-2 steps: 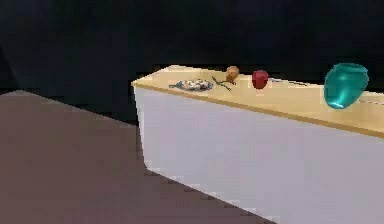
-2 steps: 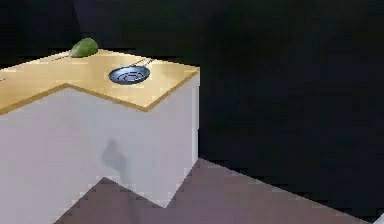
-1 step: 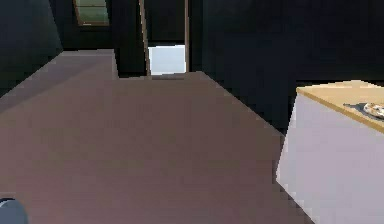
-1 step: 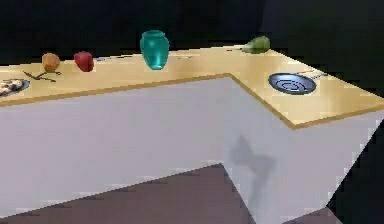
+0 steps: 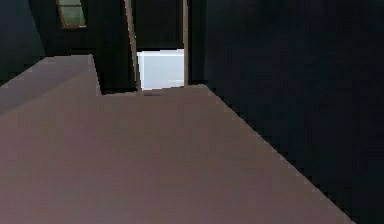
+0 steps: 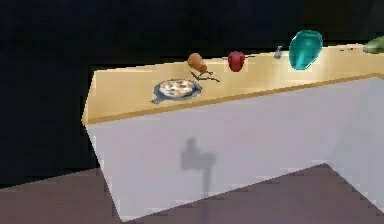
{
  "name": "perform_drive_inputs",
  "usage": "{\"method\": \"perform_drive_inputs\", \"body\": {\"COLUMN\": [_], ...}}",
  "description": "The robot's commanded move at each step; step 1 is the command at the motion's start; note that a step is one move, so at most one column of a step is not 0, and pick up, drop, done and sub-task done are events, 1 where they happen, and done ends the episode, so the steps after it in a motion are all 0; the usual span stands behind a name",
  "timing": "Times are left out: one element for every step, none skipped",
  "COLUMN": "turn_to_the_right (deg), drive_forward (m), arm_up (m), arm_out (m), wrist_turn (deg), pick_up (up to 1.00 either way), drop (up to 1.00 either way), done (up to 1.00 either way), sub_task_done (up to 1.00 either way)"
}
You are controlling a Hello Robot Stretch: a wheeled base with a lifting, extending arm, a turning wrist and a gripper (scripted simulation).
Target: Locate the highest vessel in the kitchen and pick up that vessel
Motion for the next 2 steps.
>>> {"method": "perform_drive_inputs", "body": {"turn_to_the_right": [-9.0,0.0], "drive_forward": [0.0,0.05], "arm_up": [0.0,0.0], "arm_out": [0.0,0.0], "wrist_turn": [0.0,0.0], "pick_up": [0.0,0.0], "drop": [0.0,0.0], "done": [0.0,0.0], "sub_task_done": [0.0,0.0]}}
